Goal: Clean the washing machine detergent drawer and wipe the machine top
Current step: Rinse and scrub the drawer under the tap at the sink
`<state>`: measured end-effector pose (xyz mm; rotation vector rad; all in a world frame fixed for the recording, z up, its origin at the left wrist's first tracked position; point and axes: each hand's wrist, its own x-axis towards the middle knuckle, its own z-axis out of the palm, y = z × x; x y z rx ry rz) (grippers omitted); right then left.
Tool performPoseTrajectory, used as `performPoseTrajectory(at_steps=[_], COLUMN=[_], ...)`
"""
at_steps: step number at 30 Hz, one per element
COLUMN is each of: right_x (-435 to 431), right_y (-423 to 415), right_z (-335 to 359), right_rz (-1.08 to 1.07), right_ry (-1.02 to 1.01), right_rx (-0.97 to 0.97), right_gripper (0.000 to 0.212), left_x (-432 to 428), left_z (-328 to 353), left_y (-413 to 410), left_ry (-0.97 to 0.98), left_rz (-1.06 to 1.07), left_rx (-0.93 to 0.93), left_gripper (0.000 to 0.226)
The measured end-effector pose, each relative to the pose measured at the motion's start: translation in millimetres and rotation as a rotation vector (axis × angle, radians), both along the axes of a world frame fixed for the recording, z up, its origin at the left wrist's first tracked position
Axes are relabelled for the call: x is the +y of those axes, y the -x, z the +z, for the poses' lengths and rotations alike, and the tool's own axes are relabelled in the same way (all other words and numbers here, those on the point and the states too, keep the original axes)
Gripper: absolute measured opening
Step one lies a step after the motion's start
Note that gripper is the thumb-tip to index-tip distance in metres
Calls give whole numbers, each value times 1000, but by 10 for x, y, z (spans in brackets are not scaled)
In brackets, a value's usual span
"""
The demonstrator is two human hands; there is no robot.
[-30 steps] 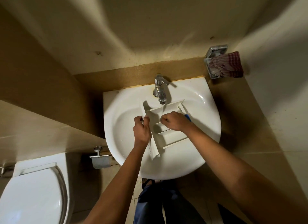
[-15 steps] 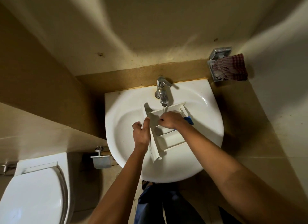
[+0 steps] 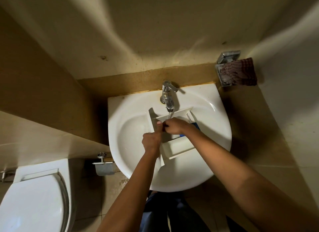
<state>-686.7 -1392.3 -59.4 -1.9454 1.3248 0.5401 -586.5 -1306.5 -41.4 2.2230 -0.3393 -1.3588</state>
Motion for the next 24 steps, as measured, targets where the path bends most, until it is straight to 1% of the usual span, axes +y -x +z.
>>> performPoseTrajectory(at_steps=[2,3,4,5,6,9,10,11,12,13,14,15,16,17,20,22,23,24], right_x=[-88,-116,-132,-131,-103,47,69,69,49,0,-53,-96,-133,-156,-121,-74,-60,-59], right_y=[92,129,123,71,-20,-282,-306,-278,-217,-126,-18,91,178,226,214,237,277,330], right_z=[37,60,66,81,108,80,55,52,77,93,109,135,159,173,293,436,530,623], right_rz=[-51,-103,-126,-113,-83,-5,10,13,11,2,-13,-30,-35,-22,61,114,154,185], right_ry=[86,92,85,81,48,-101,-104,-102,-90,-57,-12,22,26,18,-51,-93,-80,-47], right_rx=[199,299,345,320,249,-18,-65,-71,-49,12,112,200,262,282,176,94,63,30], right_gripper=[43,46,47,46,43,20,21,21,24,35,47,52,52,50,47,41,36,30], left_x=[8,11,16,20,23,35,39,45,51,55,57,57,57,58,66,105,123,128], left_z=[6,7,-1,-8,-12,-19,-17,-16,-15,-24,-21,-33,-33,-39,-56,-48,-66,-100], left_y=[0,-1,-1,-1,-1,-16,-29,-42,-54,-65,-74,-81,-82,-85,-119,-141,-147,-154], left_ry=[3,2,2,1,6,27,33,40,43,47,48,45,39,33,20,8,-7,-22], left_rz=[-7,-15,-25,-35,-40,-43,-48,-55,-66,-75,-78,-83,-88,-92,-91,-84,-84,-98], left_rx=[-11,-20,-30,-36,-38,-37,-35,-38,-43,-52,-60,-63,-59,-46,73,232,323,408], left_gripper=[83,85,87,89,91,96,96,96,94,93,93,92,92,92,87,100,108,110])
